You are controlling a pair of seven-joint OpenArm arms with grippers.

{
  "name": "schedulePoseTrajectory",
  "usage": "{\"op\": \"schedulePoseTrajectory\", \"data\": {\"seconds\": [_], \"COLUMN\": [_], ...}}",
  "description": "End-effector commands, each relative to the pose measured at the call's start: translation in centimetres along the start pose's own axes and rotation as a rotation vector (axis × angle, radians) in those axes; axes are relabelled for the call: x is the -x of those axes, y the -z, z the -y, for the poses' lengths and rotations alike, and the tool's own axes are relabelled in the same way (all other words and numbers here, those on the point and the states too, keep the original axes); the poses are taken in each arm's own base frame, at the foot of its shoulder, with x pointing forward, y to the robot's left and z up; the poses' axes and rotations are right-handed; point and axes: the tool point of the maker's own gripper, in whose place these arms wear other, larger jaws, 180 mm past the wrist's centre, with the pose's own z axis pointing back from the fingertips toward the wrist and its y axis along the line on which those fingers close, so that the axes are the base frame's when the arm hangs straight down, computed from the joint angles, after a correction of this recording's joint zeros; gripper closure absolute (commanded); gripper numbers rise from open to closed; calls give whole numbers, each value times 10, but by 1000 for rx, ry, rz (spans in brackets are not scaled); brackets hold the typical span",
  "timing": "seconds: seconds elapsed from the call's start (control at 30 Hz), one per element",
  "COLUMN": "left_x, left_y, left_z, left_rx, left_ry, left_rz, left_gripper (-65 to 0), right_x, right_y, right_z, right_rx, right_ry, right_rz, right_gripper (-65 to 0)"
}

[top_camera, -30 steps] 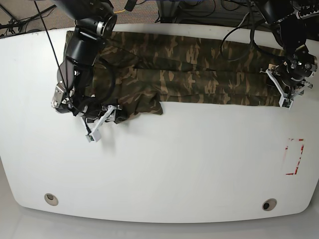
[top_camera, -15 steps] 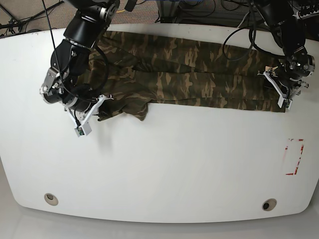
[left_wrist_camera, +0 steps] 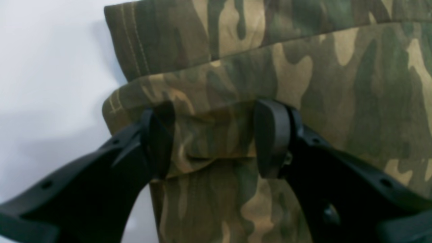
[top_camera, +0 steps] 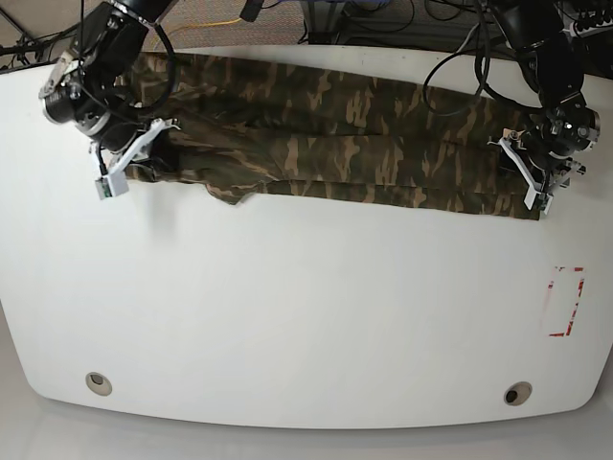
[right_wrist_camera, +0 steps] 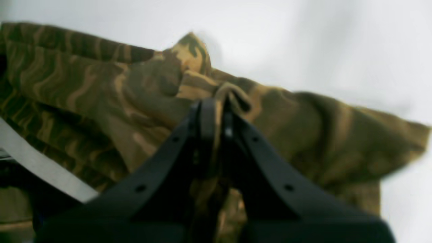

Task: Fold the T-shirt properly
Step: 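Lay the folded strip down and pull its ends apart with both grippers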

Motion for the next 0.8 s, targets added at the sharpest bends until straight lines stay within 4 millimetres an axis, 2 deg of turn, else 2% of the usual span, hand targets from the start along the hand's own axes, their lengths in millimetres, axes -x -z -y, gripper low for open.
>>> {"op": "schedulePoseTrajectory", "data": {"seconds": [0.0, 0.13, 0.2, 0.3, 0.4, 0.5, 0.6, 0.77], "left_x": [12, 23, 24, 25, 25, 25, 25, 23], "left_y": [-1, 5, 4, 4, 4, 4, 3, 3], "left_z": [-5, -2, -8, -9, -9, -10, -10, -10], "left_rx": [-16, 3, -5, -5, -5, -9, -9, -11], "left_ry": [22, 6, 10, 11, 11, 9, 7, 11], "left_rz": [-63, -91, -96, -99, -99, -99, -98, -91], "left_gripper": [-344, -344, -344, -344, -344, -344, -344, -344], "right_x": [-5, 6, 15, 28, 32, 43, 50, 68], "right_y": [-14, -21, -24, -27, -30, -33, -41, -65], "right_z": [1, 0, 0, 1, 3, 5, 19, 56], "right_rx": [-7, -24, -21, -15, -9, 1, 43, 212], "right_ry": [-3, 31, 44, 58, 55, 67, 110, 140], "right_rz": [47, 50, 36, 5, -10, -36, -28, -77], "right_gripper": [0, 0, -8, -89, -152, -160, -165, -166]}}
